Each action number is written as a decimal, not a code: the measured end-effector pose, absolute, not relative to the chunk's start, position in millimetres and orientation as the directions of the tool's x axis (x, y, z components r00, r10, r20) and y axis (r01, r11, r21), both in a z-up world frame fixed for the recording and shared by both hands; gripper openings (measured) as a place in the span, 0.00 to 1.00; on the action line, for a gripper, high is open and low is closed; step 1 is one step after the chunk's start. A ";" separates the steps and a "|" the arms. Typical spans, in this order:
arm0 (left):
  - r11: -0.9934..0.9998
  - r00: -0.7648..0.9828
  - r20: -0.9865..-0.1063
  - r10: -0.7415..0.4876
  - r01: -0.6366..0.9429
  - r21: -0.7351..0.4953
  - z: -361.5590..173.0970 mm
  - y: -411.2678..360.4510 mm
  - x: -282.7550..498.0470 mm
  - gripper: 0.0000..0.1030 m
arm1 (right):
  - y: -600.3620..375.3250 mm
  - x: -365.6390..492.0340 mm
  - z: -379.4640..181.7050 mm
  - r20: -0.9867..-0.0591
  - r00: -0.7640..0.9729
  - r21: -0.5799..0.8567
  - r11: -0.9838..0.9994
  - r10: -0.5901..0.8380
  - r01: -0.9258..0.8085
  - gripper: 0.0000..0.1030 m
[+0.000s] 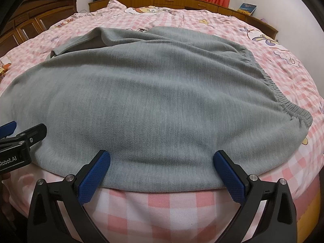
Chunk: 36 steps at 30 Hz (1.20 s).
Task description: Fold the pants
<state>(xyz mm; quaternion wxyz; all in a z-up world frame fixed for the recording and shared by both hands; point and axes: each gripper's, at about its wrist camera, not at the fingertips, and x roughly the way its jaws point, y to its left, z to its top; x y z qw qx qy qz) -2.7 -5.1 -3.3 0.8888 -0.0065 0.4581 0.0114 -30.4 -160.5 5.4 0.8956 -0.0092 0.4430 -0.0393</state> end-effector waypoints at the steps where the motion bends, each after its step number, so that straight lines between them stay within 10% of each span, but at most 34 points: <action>1: 1.000 0.581 -0.814 0.015 -0.027 -0.001 -3.6 -5.4 -3.0 1.00 | -162.3 -29.7 4.8 -0.794 0.603 -0.051 0.997 -0.077 0.060 1.00; 36: 1.000 0.574 -0.819 0.012 0.000 0.015 -1.9 -7.4 -4.3 1.00 | -158.1 -30.5 8.1 -0.805 0.589 -0.051 0.997 -0.072 0.052 1.00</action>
